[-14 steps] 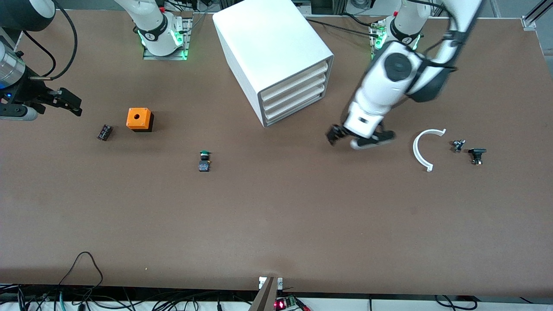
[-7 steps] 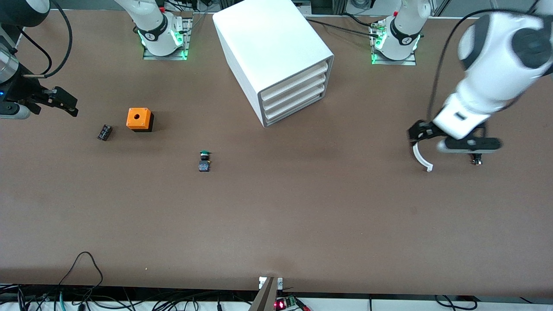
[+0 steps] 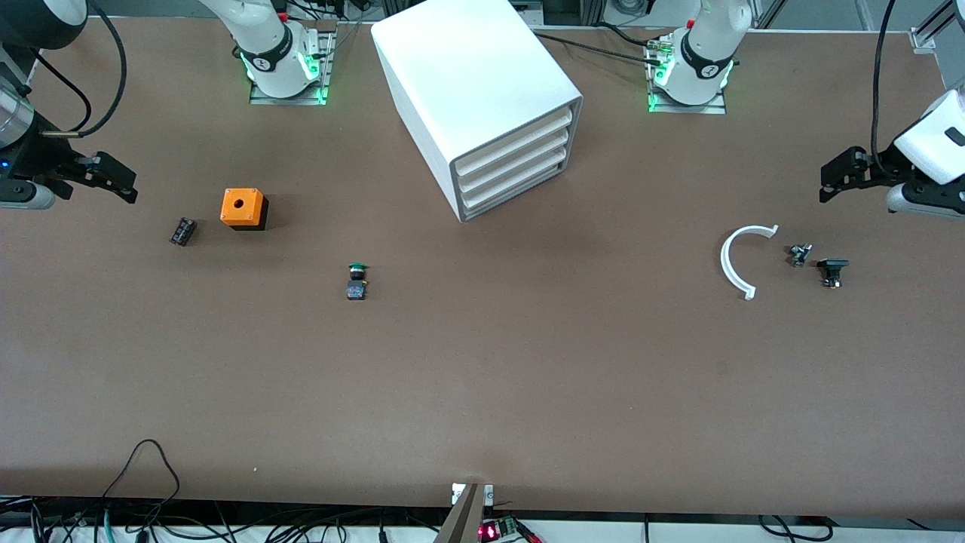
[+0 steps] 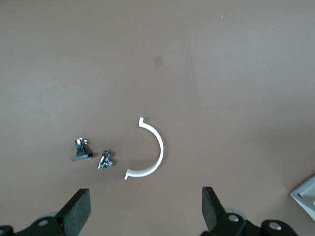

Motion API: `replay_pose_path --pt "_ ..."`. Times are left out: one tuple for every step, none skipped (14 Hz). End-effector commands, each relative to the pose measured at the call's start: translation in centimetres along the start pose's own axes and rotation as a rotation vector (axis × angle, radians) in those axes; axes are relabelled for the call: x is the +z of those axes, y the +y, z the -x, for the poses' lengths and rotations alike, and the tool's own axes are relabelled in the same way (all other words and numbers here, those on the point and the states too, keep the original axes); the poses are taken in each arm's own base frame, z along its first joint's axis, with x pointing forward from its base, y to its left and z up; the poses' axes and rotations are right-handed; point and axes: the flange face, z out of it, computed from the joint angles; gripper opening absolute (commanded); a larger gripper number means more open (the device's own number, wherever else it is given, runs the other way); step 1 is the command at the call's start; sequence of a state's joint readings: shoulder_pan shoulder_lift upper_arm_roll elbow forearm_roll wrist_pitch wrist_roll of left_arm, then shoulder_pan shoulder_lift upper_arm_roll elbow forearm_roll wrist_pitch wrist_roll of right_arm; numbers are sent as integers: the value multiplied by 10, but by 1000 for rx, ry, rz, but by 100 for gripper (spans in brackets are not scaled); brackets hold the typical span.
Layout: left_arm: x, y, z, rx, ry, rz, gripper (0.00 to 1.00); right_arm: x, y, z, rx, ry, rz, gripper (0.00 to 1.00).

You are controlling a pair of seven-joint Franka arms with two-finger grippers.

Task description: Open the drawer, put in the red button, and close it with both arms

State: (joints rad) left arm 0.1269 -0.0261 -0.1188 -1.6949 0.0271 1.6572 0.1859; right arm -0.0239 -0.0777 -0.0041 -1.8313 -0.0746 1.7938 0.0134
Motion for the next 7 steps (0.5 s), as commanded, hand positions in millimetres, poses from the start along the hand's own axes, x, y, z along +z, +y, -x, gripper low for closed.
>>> replay_pose_path --pt "-5 8 -2 40 -13 15 100 -7 2 -2 -10 -2 -19 100" --pt "-5 9 -2 33 -11 15 100 -7 2 -2 -10 -2 -19 100" --pt "-5 10 -3 31 -11 15 100 -7 4 -2 -10 -2 -19 100" --pt "-5 10 -3 29 -11 19 100 -9 4 -1 -10 1 -19 100" --pt "-5 9 -3 26 -10 21 100 -11 3 -1 -11 5 -17 100" --pt "-5 7 -2 23 -10 21 100 -15 3 -3 -9 14 -17 100" --pt "-4 6 -3 20 -12 23 100 -18 3 -4 -7 21 -17 100"
